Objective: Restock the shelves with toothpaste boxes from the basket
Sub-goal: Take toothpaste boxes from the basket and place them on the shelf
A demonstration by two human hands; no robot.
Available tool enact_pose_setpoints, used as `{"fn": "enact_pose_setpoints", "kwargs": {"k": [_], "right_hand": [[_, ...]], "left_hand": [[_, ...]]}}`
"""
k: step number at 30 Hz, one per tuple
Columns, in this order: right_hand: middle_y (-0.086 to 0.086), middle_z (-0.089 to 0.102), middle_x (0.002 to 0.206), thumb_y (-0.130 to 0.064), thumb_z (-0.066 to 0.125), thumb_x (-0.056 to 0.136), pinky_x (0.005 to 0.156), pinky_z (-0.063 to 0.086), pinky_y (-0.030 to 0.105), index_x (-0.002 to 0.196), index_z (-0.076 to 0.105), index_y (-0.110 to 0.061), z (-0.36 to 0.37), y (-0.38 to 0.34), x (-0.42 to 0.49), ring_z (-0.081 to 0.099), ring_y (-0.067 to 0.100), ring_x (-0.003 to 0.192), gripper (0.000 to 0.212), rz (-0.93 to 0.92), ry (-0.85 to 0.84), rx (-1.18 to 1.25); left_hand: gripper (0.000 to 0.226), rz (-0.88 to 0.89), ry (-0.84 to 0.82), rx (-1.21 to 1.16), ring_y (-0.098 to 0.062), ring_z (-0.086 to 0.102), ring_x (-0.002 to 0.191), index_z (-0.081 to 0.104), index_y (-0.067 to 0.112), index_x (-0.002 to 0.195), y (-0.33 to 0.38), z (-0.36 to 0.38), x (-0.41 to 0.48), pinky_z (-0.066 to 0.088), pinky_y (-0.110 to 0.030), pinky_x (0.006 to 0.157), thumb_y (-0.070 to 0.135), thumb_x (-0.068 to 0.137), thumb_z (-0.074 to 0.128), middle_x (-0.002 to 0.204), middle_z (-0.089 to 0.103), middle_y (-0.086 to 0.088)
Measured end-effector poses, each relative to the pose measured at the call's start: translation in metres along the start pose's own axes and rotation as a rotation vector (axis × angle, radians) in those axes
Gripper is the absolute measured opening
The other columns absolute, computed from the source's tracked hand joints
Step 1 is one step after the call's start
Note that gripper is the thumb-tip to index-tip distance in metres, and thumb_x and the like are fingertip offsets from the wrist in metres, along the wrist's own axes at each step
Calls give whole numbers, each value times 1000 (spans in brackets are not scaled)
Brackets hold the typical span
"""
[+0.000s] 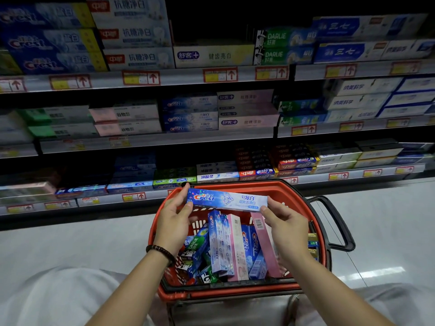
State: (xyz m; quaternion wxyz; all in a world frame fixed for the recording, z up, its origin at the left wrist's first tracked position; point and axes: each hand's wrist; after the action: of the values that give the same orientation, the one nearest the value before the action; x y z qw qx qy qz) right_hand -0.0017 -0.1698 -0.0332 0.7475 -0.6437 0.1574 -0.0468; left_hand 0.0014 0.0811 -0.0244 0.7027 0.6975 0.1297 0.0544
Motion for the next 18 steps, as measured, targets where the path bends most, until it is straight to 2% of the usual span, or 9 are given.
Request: {"fn": "enact_pose_setpoints", "kwargs": {"k": [3,5,7,10,12,15,17,18], "right_hand": [[-11,81,101,-12,75,98,65,62,22,122,77,-26,3,0,1,76,2,96,27,-15,12,-18],[-10,82,104,-13,75,97,71,65,28,121,77,-27,5,0,1,77,8,101,28,-24,23,-23],[-10,81,105,-13,75,97,76,65,31,120,77,-27,9,-1,2,77,9,103,26,-38,35,-36],[-10,82,103,-12,73,99,78,63,27,119,78,-26,15,-3,4,77,9,101,24,-62,73,-49],[-10,82,100,-12,73,100,76,61,23,115,79,-26,18,-5,6,78,8,97,21,-67,91,-48],[-9,82,95,-12,74,99,67,58,15,107,79,-24,23,-13,7,77,7,90,15,-78,101,-24],[-8,82,93,-12,76,97,73,60,19,103,80,-20,26,-19,8,77,10,88,11,-77,110,-5],[-5,82,93,-12,77,96,79,62,26,102,81,-19,28,-23,10,78,12,90,10,-71,114,-5]], "left_hand": [[50,20,56,55,1,71,99,55,40,146,-1,0,2,61,-21,73,9,107,55,136,61,4],[48,33,116,84,-2,72,92,57,36,146,0,1,2,62,-21,75,11,106,58,132,64,3],[44,26,175,63,-8,74,97,59,31,145,1,2,4,63,-25,78,17,104,63,127,69,3],[46,-1,228,-45,-9,73,105,61,19,144,5,4,7,63,-27,82,18,99,70,119,75,5],[40,21,252,-43,-6,73,105,67,19,137,10,4,9,63,-31,86,19,97,73,111,77,8],[28,60,300,-6,-9,74,100,74,22,123,14,4,11,64,-29,81,22,95,75,104,78,7],[22,66,332,-4,-12,75,96,75,23,117,15,3,12,64,-32,80,23,95,76,101,78,7],[19,63,343,-10,-13,76,95,75,25,114,16,3,13,65,-33,80,23,95,75,101,78,7]]}}
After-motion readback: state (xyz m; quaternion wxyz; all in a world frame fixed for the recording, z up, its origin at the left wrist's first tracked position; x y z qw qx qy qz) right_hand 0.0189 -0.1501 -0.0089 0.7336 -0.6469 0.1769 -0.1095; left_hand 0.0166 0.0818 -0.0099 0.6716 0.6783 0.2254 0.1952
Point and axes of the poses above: each hand's wrist, its own x-axis towards the middle knuckle, its own z-axis out of the palm, y = z × x
